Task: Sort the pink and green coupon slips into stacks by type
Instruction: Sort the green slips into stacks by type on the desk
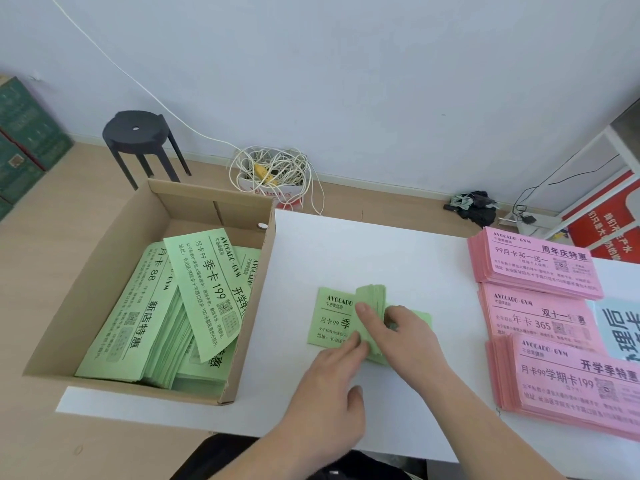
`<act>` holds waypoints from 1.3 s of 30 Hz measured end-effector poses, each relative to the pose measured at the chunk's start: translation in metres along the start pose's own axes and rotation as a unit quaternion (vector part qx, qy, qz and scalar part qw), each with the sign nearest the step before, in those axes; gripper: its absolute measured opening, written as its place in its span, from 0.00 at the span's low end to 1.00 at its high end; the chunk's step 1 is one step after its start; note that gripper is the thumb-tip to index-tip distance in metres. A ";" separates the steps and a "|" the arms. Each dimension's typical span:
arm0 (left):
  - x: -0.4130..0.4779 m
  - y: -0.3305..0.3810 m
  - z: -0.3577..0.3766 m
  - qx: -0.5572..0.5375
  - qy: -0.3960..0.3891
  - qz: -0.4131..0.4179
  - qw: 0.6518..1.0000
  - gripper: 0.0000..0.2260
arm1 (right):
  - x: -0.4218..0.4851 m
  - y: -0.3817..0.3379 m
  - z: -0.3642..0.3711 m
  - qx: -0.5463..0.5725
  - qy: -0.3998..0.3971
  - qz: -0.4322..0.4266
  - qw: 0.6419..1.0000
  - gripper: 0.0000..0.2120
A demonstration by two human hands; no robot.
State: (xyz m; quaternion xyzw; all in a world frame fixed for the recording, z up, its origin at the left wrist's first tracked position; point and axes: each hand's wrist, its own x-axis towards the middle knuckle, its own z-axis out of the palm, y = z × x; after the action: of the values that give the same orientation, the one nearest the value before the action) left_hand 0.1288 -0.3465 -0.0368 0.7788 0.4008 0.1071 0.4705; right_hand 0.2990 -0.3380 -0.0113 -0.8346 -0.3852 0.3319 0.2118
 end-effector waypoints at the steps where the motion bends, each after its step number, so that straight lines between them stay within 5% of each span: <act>1: 0.001 -0.003 0.001 -0.002 0.005 0.003 1.000 0.27 | 0.000 0.002 -0.001 0.002 -0.002 -0.002 1.000 0.27; 6: 0.012 -0.012 -0.016 -0.154 0.153 -0.176 0.960 0.20 | -0.002 0.003 0.001 -0.012 0.003 -0.015 1.000 0.16; 12: 0.025 -0.002 -0.034 -0.365 0.167 -0.250 0.881 0.18 | -0.001 0.001 0.002 -0.018 0.006 -0.007 1.000 0.20; 14: 0.023 0.000 -0.033 -0.335 0.136 -0.217 0.907 0.18 | -0.002 0.001 0.001 -0.007 0.003 -0.001 1.000 0.21; 18: 0.011 -0.002 -0.015 -0.049 0.066 -0.070 0.994 0.26 | -0.001 0.000 0.000 0.002 0.006 0.005 1.000 0.29; 25: 0.002 -0.001 -0.003 0.166 -0.003 -0.013 0.986 0.35 | -0.002 -0.002 0.003 -0.029 0.010 0.003 1.000 0.18; 32: 0.004 -0.011 -0.005 -0.029 0.018 -0.085 0.996 0.32 | -0.001 0.003 0.005 -0.048 0.010 -0.027 0.998 0.16; 39: 0.012 -0.023 -0.016 -0.193 0.126 -0.218 0.948 0.30 | 0.000 0.003 0.005 -0.040 0.003 -0.027 0.999 0.12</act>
State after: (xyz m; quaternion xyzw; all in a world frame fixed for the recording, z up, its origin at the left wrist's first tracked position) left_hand 0.1162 -0.3222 -0.0496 0.5466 0.5888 0.1746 0.5692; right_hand 0.2968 -0.3392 -0.0164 -0.8327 -0.4199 0.3082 0.1880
